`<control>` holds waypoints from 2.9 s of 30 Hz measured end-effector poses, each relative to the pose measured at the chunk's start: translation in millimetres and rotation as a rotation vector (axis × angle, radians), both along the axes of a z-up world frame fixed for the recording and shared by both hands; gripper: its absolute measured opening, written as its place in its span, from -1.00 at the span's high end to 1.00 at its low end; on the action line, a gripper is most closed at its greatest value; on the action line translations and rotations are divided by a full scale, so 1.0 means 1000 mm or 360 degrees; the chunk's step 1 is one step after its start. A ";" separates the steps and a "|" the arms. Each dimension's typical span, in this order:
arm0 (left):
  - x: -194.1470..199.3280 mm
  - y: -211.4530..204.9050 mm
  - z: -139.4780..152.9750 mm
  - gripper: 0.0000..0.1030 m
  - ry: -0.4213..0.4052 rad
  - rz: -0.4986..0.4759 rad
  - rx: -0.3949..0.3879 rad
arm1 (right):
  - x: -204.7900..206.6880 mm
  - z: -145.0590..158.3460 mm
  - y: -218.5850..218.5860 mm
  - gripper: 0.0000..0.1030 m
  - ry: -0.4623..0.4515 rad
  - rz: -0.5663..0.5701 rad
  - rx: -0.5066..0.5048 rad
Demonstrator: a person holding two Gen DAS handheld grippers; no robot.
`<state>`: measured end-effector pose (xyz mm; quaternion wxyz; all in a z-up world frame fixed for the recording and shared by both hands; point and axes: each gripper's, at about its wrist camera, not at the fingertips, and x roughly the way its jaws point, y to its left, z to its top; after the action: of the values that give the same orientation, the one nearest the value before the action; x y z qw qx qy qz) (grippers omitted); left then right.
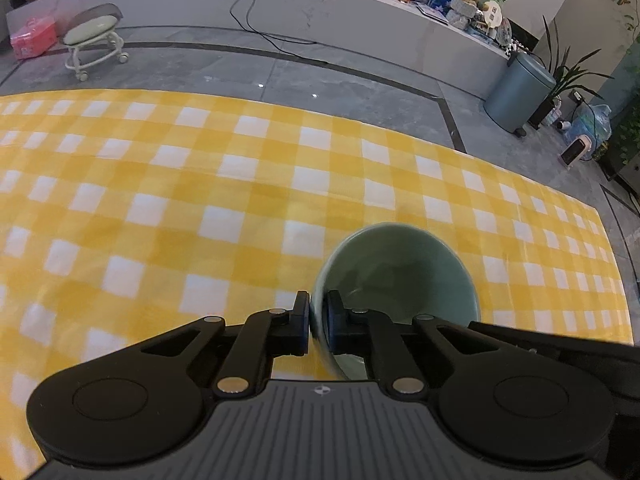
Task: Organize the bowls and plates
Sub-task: 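Lift the pale green bowl and carry it over the orange bowl, then lower the pale green bowl into the orange bowl and open the left gripper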
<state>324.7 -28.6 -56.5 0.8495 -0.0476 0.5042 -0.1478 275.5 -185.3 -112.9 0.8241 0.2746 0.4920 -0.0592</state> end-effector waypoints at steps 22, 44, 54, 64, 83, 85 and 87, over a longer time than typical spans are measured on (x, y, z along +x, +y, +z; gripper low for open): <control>-0.145 0.024 0.089 0.83 -0.0005 -0.0076 -0.0039 | -0.188 0.092 -0.003 0.87 -0.0158 0.0047 0.0180; -0.229 -0.017 0.062 0.82 0.0149 -0.0331 0.0057 | -0.294 0.075 -0.047 0.88 -0.0039 0.0080 0.0138; -0.220 -0.022 0.041 0.81 0.0231 -0.0414 0.0155 | -0.284 0.056 -0.046 0.91 0.0040 0.0142 0.0059; -0.214 -0.027 0.030 0.80 0.0268 -0.0461 0.0240 | -0.274 0.052 -0.035 0.93 0.0069 0.0232 -0.0086; -0.209 -0.023 0.036 0.75 0.0274 -0.0467 0.0248 | -0.264 0.060 -0.026 0.82 0.0056 0.0345 -0.0236; -0.208 -0.020 0.039 0.75 0.0274 -0.0453 0.0227 | -0.264 0.062 -0.026 0.69 0.0040 0.0353 -0.0232; -0.209 -0.019 0.043 0.73 0.0263 -0.0456 0.0215 | -0.266 0.065 -0.027 0.54 0.0013 0.0354 -0.0203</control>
<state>116.1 -47.3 -13.6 0.7766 0.0700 0.5829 -0.2286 9.6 -211.9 -48.2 0.8393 0.1651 0.5179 0.0002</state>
